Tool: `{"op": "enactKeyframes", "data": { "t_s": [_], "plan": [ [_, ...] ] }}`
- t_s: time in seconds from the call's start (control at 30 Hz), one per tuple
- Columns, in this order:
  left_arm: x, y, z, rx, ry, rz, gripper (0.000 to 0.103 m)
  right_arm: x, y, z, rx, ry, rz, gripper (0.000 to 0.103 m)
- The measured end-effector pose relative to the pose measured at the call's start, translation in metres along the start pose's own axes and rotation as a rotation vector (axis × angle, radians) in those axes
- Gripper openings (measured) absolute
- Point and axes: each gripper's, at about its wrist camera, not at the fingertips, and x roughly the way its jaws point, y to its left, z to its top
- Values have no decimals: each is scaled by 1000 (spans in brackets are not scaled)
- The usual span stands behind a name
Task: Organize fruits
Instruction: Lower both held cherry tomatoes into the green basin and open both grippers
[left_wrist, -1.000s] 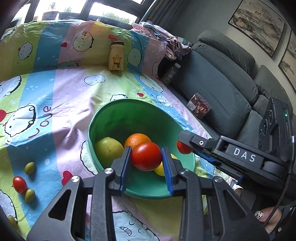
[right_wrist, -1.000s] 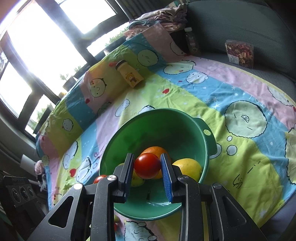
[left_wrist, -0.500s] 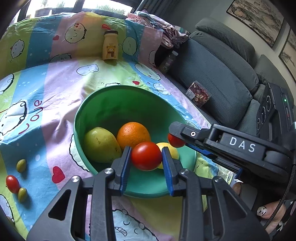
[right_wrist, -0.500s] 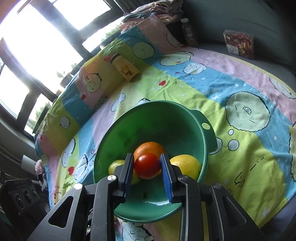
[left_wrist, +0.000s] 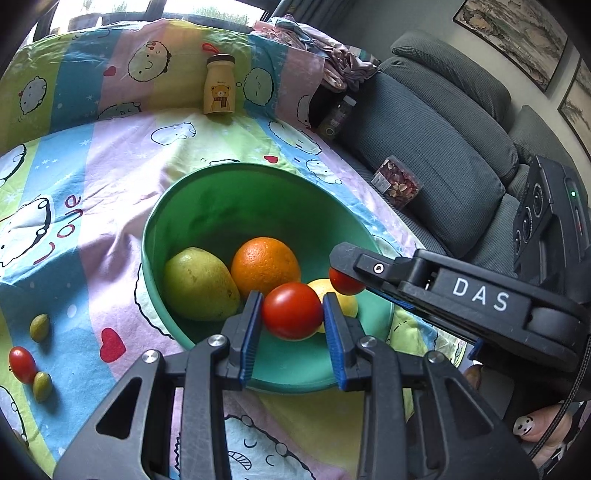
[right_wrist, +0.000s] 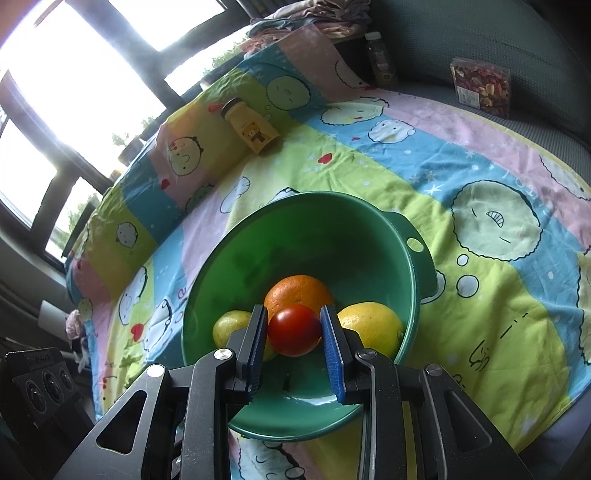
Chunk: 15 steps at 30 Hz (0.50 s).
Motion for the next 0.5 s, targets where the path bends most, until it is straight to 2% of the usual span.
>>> {"op": "enactKeyframes", "data": {
  "t_s": [0.5],
  "plan": [
    [4,1,-1,-5,13,8,31,5,3,-1,-23,21,-21,32]
  ]
}}
